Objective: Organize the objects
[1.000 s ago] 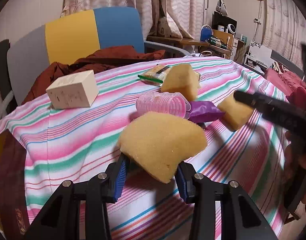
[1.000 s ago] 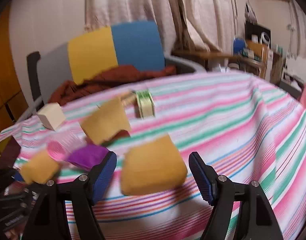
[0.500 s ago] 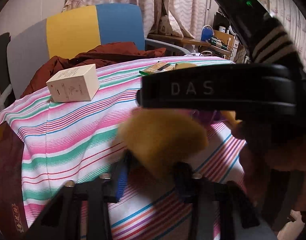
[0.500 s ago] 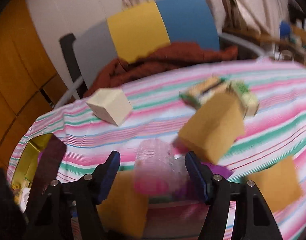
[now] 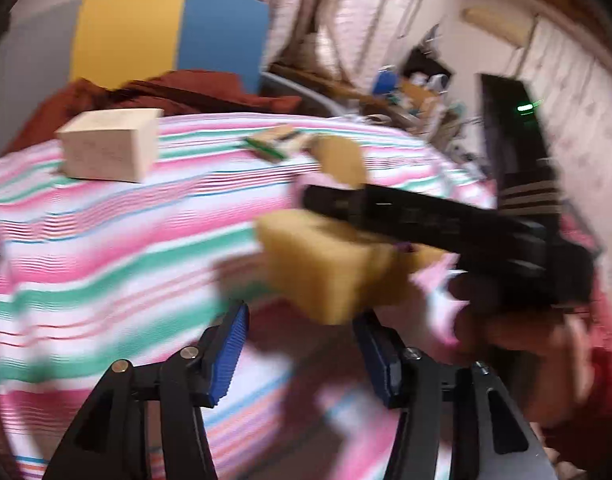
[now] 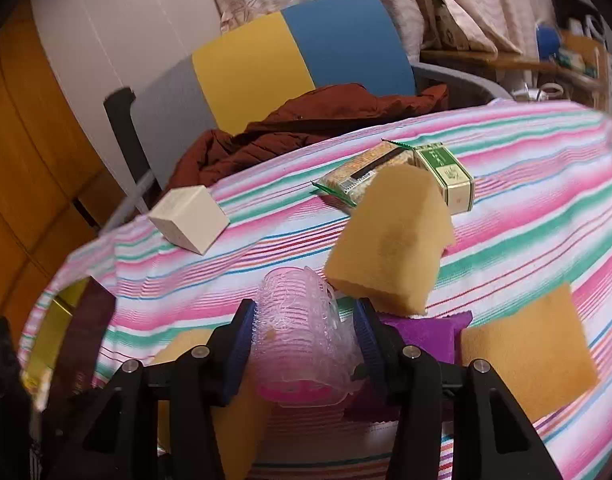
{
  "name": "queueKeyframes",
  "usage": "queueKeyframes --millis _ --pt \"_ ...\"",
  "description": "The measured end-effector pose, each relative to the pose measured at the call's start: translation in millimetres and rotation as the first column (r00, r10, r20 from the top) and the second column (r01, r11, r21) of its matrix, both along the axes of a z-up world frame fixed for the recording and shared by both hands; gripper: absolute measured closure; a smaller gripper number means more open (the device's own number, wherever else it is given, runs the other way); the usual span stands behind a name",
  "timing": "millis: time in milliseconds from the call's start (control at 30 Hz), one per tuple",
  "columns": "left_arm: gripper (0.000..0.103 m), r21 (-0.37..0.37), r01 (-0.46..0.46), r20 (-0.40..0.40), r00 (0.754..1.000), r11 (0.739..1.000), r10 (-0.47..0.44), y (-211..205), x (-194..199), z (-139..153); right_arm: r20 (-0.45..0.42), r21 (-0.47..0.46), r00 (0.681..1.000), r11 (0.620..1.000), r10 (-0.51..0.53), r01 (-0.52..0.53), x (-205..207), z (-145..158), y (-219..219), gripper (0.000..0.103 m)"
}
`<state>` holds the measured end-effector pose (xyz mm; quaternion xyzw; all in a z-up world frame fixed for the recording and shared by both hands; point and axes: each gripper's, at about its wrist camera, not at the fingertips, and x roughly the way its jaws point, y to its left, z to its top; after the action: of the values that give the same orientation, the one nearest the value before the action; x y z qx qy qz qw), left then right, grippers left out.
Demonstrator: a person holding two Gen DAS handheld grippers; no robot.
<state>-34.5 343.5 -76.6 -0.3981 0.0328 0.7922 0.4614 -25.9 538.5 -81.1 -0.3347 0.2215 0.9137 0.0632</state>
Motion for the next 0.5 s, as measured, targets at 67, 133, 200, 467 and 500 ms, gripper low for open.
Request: queueKeyframes --millis 67,133,200,467,500 --pt "0.043 0.055 0.046 0.042 0.998 0.997 -0.049 0.1 4.2 0.0 -0.005 -0.006 1.000 1.000 0.000 0.000 0.7 0.3 -0.4 0.052" --pt "0.043 0.141 0.052 0.140 0.987 0.989 -0.072 -6.1 -1.8 -4.3 -0.006 0.000 1.000 1.000 -0.001 0.001 0.4 0.5 -2.5 0.052" --pt "0.043 0.220 0.006 0.249 0.967 0.976 -0.062 -16.6 -10.8 -11.7 -0.010 -0.001 1.000 1.000 -0.001 0.001 1.0 0.2 -2.8 0.052" --pt "0.043 0.280 -0.081 0.352 0.936 0.957 -0.024 -10.3 -31.1 -12.8 -0.032 -0.031 0.999 0.999 -0.006 0.005 3.5 -1.9 0.7 0.053" --pt "0.045 0.256 -0.073 0.343 0.939 0.964 -0.019 -5.4 -31.5 -12.2 -0.031 -0.032 1.000 0.999 -0.006 0.005 3.6 -1.8 0.9 0.053"
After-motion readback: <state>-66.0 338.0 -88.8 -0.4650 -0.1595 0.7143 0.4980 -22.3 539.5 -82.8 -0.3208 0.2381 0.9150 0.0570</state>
